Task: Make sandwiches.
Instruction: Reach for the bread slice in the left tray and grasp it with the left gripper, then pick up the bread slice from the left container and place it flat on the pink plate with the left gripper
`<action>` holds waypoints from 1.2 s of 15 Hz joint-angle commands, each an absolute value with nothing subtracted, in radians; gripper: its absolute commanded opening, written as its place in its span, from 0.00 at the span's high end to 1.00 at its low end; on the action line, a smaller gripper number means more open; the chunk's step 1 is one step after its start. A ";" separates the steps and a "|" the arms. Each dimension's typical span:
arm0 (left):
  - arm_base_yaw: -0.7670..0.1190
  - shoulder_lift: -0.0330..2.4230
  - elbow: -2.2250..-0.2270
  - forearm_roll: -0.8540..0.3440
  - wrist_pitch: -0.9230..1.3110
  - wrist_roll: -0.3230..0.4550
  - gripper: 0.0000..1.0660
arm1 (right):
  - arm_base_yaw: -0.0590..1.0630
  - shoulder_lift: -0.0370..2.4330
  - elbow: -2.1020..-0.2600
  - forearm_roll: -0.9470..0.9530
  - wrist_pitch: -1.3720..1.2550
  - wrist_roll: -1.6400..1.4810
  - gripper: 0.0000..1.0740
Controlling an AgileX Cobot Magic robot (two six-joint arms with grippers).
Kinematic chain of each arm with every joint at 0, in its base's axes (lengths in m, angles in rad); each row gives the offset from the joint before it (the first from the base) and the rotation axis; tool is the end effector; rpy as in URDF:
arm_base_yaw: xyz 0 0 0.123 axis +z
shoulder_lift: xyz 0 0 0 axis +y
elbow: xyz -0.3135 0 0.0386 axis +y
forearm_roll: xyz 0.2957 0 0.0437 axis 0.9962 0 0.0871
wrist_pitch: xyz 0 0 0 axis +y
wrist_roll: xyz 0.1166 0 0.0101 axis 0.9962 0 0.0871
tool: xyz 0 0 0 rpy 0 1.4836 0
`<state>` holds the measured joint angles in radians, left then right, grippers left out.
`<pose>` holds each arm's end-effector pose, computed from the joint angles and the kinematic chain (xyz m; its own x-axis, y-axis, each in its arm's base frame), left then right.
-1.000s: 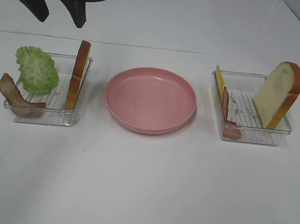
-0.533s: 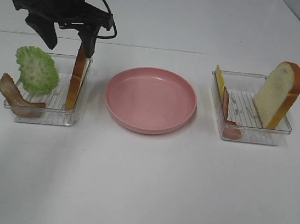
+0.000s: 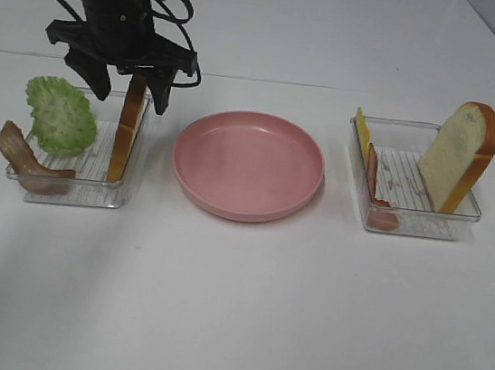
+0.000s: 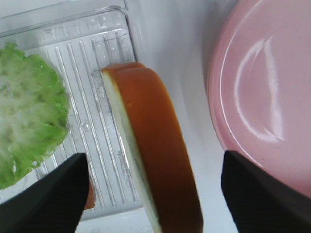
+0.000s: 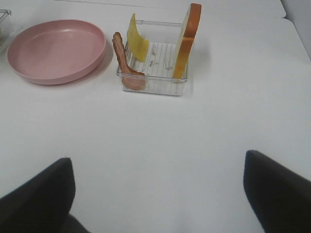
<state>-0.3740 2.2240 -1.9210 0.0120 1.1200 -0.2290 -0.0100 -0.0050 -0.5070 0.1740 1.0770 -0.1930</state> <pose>0.5065 -0.1974 0.1881 -0.9633 0.1397 -0.2294 0.1530 0.9874 -0.0414 0.0259 0.0176 0.2904 -0.4376 -0.1040 -0.8931 -0.1750 0.9842 -0.0289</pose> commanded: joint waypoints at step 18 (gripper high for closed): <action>-0.375 2.088 -1.950 0.022 1.185 -0.235 1.00 | -0.018 -0.023 -0.506 0.173 1.069 -0.207 0.18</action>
